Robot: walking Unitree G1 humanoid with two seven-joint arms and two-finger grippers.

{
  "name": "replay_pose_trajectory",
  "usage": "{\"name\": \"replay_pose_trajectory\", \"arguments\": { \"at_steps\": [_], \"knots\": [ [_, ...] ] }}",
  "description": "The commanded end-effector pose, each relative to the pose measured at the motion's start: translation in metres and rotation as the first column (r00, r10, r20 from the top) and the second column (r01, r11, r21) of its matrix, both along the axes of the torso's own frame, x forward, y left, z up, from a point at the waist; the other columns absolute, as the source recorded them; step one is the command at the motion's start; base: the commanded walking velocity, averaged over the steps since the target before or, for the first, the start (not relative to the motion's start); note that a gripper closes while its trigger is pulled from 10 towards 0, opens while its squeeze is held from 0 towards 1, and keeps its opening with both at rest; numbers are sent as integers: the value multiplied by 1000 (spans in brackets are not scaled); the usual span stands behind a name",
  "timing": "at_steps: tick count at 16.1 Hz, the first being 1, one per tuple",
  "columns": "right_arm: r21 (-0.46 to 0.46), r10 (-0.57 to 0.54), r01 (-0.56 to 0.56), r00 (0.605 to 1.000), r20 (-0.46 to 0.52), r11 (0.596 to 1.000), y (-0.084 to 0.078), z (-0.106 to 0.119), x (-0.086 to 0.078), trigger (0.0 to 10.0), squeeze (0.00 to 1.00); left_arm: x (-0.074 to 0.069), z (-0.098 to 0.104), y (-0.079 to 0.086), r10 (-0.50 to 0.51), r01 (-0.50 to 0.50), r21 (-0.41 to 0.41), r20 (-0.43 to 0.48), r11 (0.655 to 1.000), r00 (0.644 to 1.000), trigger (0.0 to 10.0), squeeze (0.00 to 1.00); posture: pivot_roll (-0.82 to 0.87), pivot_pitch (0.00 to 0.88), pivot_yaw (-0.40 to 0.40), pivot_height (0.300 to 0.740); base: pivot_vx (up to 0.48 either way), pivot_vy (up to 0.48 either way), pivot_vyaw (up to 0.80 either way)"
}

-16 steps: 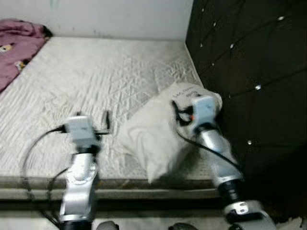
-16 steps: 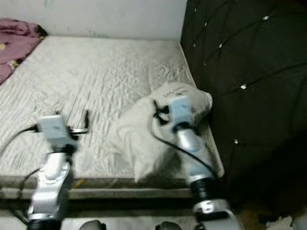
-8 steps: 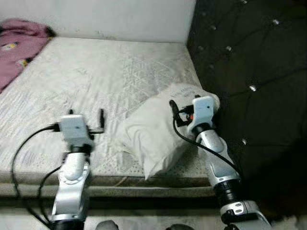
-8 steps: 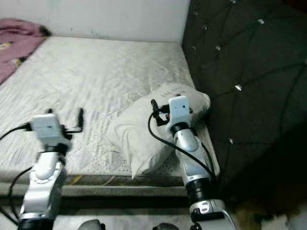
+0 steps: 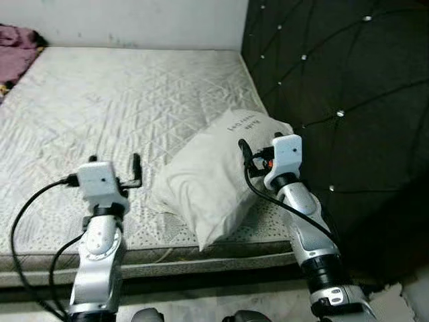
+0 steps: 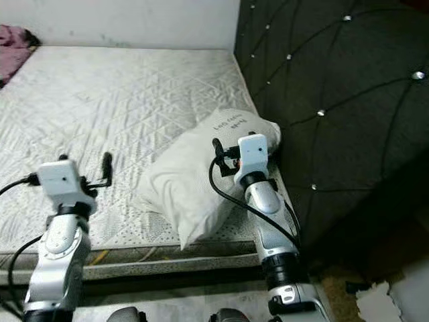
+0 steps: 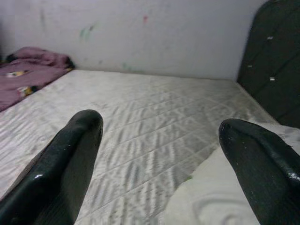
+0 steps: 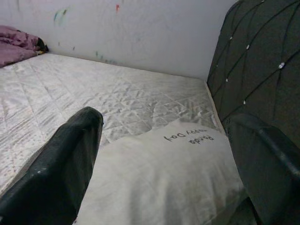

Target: Clean up the room

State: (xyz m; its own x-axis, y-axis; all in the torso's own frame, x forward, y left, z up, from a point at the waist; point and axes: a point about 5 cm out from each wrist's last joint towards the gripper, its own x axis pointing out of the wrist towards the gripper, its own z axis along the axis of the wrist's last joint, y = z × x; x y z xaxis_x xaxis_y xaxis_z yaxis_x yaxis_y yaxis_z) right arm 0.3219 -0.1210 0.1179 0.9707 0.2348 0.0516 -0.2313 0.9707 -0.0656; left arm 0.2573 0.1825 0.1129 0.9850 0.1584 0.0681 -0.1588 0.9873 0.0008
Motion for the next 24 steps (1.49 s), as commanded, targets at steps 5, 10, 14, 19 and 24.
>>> {"name": "replay_pose_trajectory", "arguments": {
  "at_steps": [5, 10, 14, 19, 24],
  "knots": [
    [39, -15, 16, 1000, -6, 999, -3, 4, -6, 10000, 0, -10, 3, 4, 6, -7, -19, -10, 1000, 1000, 10000, 0, -32, 25, -35, 740, 0, 0, 0],
    [49, 4, -3, 1000, -17, 999, 0, 4, -9, 10000, 0, -12, 5, 3, -4, 4, -19, -18, 1000, 1000, 10000, 0, -26, 45, -37, 740, 0, 0, 0],
    [49, 11, -10, 1000, -18, 999, 1, 5, -8, 10000, 0, -13, 5, 3, 23, -23, -28, -19, 999, 1000, 10000, 0, -27, 38, -41, 710, 0, 0, 0],
    [47, 26, -25, 1000, -14, 999, 4, 6, -6, 10000, 0, -10, 6, 3, 26, -26, -30, -18, 999, 1000, 10000, 0, -32, 27, -43, 700, 0, 0, 0],
    [57, 46, -45, 999, -15, 997, 9, 8, -4, 10000, 0, -8, 8, 3, 36, -37, -35, -14, 999, 999, 10000, 0, -30, 36, -48, 670, 0, 0, 0]
  ]
}}
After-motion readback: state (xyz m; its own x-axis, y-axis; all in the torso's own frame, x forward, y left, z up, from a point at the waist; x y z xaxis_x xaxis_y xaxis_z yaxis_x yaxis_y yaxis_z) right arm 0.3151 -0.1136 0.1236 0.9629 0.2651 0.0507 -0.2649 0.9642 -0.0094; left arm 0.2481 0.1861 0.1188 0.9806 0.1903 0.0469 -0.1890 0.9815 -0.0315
